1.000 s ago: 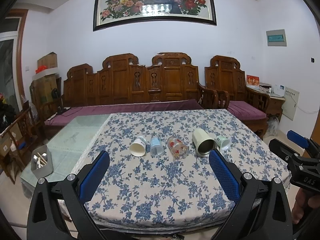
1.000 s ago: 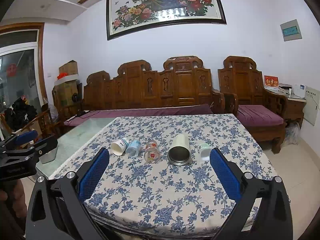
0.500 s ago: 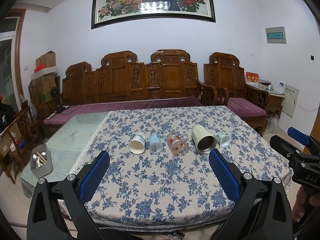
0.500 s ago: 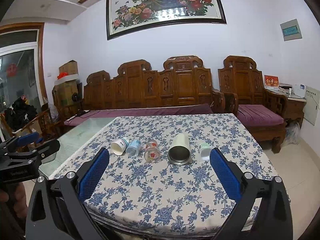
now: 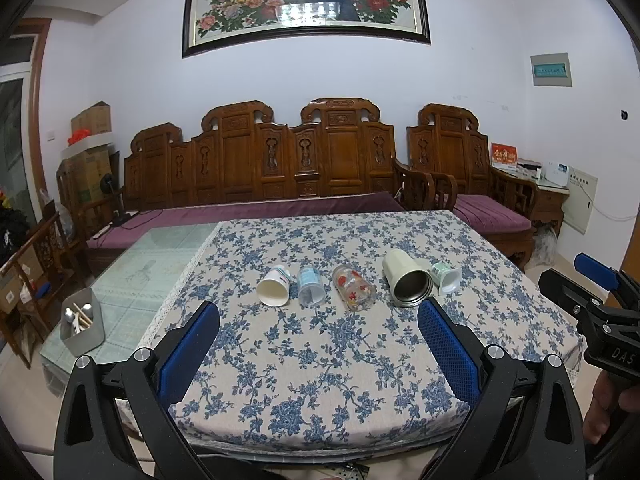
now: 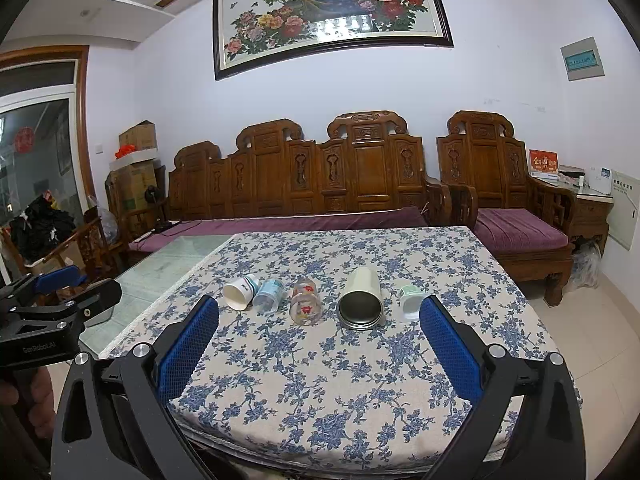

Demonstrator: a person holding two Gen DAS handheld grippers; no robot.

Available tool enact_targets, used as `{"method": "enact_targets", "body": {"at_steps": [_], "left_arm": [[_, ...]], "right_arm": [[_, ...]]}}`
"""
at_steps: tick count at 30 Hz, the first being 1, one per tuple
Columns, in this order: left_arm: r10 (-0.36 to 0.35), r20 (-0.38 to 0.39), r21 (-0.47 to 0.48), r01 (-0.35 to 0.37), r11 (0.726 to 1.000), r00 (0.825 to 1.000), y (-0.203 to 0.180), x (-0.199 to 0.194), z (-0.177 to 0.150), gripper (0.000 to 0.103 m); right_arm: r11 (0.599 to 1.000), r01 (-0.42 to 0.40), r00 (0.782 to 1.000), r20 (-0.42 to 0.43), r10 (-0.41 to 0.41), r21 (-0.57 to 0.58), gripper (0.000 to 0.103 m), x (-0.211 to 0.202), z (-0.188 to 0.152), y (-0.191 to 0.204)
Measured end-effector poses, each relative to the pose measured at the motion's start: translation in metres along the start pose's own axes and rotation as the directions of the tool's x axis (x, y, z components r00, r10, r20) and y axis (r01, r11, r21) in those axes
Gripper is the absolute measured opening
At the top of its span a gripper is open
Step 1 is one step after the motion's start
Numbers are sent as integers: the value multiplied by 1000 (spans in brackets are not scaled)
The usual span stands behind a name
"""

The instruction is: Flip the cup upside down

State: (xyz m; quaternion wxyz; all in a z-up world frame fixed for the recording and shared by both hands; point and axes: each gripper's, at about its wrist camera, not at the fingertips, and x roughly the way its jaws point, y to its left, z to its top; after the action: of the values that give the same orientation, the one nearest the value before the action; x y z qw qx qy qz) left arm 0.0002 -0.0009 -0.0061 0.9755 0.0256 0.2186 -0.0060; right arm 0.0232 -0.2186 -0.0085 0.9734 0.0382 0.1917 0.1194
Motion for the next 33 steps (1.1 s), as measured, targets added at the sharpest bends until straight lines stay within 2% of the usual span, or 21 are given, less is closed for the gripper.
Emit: {"method": "enact_targets", "body": {"at_steps": [5,14,18,21,24,33], "left_arm": [[-2,-8,0,2,1000,1000,0,2,-1,95],[-14,-149,15,17,1000,989,3,42,-10,95],[-24,-255,54,39,998,967,1,76,-16,95],[-30,-295,55,48,997,955,3,95,-19,95],[-28,-353,67,55,996,935,4,119,-23,95],[0,-447,83,41,996,894,14,183,-27,95]], "right_arm": [[1000,1,1000,-5,-1,3,101,3,-5,0],[1000,7,999,-49,-6,11,101,30,-10,-13],[1000,13,996,-93,-12,11,101,60,-10,-26],[1000,16,992,-127,-13,20,101,85,-7,-37],[999,30,987,-159,-26,21,101,109,-6,-49],[998,57,960,-274,-52,10,100,193,-7,-81]]}}
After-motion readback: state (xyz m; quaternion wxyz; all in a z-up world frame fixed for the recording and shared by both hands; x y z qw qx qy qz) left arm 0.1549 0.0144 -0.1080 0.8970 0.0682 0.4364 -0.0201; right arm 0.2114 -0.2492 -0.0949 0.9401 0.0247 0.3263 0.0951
